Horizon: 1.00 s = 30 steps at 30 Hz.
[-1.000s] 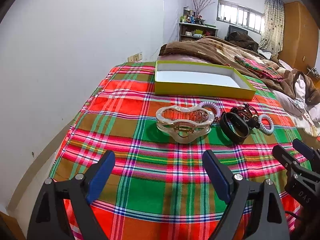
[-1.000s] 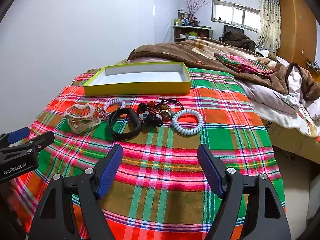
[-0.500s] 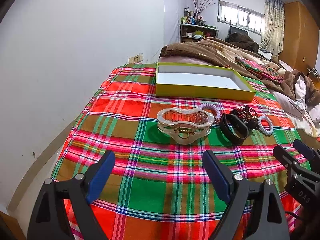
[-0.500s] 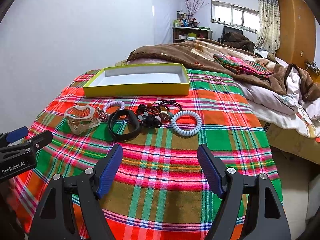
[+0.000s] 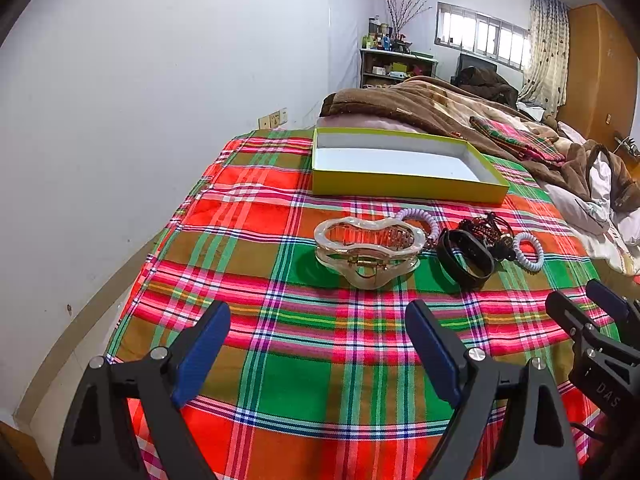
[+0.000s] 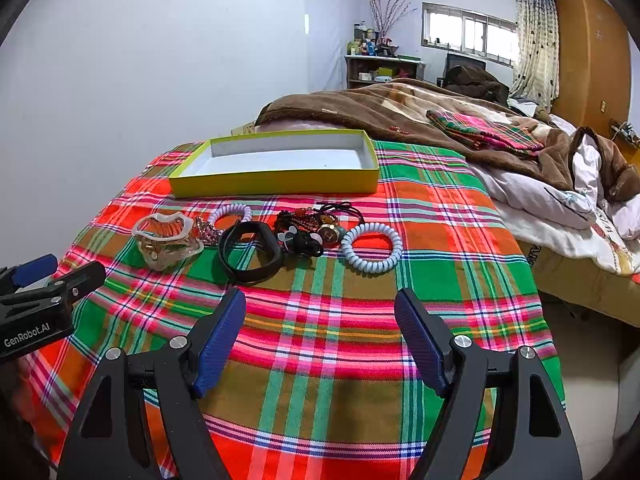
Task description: Organize jewelry
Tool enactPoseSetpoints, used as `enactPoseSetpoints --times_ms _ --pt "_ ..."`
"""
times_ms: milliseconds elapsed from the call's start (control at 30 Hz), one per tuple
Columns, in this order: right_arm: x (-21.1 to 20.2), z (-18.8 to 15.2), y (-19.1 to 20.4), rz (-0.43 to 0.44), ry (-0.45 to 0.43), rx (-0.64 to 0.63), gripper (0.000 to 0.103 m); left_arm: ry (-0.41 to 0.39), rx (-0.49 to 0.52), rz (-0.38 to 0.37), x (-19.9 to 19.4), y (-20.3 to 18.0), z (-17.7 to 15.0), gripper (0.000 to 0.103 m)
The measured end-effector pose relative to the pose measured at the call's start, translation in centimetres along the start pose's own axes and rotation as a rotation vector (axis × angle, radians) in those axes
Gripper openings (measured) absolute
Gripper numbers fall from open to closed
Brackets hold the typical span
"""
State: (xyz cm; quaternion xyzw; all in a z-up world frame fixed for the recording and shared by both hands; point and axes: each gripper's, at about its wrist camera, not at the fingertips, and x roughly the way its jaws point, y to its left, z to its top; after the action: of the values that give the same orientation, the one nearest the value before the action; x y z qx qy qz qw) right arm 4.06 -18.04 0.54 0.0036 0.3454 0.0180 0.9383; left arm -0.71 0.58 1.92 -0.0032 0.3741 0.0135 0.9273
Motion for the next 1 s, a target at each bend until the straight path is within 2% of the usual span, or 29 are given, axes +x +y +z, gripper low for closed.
enactPoseSetpoints --times_ms 600,1000 --pt "-0.1 0.3 -0.3 0.002 -0.004 0.006 0.077 -0.001 0.011 0.003 -0.2 -0.3 0.5 0.090" --pt "0.7 1.2 -1.2 -0.012 0.011 0.014 0.077 0.035 0.006 -0.017 1.1 0.0 1.3 0.090"
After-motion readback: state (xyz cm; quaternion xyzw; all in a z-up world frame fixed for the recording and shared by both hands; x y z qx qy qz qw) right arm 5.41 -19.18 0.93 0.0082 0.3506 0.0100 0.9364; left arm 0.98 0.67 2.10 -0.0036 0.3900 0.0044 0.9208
